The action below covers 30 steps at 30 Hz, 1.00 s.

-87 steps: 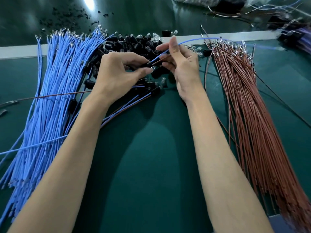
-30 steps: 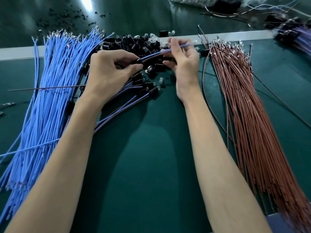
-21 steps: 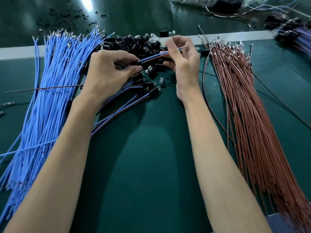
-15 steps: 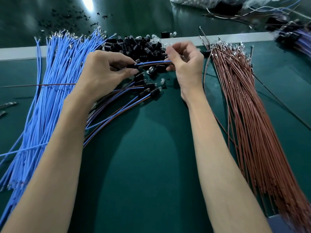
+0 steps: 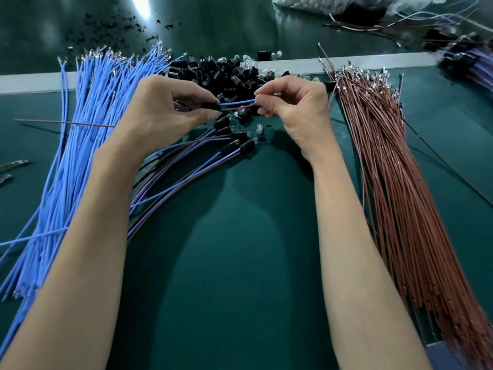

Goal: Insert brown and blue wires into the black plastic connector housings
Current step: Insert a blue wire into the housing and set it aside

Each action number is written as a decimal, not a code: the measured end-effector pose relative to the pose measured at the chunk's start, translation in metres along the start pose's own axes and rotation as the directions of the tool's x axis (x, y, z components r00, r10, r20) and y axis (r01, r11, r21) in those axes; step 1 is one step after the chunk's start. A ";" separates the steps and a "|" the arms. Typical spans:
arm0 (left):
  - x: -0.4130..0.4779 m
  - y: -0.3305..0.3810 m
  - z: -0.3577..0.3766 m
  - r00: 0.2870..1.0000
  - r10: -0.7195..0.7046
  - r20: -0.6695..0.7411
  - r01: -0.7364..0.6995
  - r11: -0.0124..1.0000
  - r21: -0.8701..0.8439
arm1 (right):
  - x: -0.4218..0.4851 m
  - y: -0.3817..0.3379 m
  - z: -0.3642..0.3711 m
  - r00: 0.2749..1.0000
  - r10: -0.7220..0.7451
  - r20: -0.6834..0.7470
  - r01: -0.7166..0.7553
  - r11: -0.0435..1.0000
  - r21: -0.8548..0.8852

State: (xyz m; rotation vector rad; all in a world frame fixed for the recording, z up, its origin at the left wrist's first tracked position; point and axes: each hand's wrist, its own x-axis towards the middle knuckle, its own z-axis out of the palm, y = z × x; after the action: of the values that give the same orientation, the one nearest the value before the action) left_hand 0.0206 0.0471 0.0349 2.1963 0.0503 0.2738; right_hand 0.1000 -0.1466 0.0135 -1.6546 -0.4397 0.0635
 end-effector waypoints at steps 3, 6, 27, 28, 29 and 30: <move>0.001 0.006 0.007 0.999 0.034 0.005 -0.034 0.999 -0.006 | -0.001 -0.003 0.008 1.000 0.013 0.025 -0.014 0.999 0.033; 0.002 0.012 0.016 0.998 0.068 -0.016 -0.067 0.996 0.052 | -0.001 -0.006 0.017 0.999 0.017 0.041 -0.019 0.998 0.052; 0.006 0.013 0.008 0.994 0.104 -0.020 -0.097 0.971 0.218 | -0.002 -0.002 0.012 0.995 0.092 0.032 -0.096 0.982 0.162; 0.006 0.012 0.008 0.994 0.105 -0.022 -0.098 0.971 0.220 | -0.002 -0.001 0.013 0.996 0.078 0.031 -0.082 0.984 0.157; 0.006 0.013 0.009 0.994 0.109 -0.020 -0.101 0.968 0.229 | -0.002 -0.001 0.014 0.997 0.067 0.029 -0.070 0.987 0.147; 0.006 0.013 0.011 0.993 0.114 -0.020 -0.106 0.964 0.245 | -0.001 -0.001 0.015 0.998 0.061 0.026 -0.064 0.989 0.136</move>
State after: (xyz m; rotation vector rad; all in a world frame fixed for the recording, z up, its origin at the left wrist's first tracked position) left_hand 0.0283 0.0319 0.0400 2.4434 -0.0207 0.3848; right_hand 0.0944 -0.1327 0.0119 -1.5339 -0.3921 0.1552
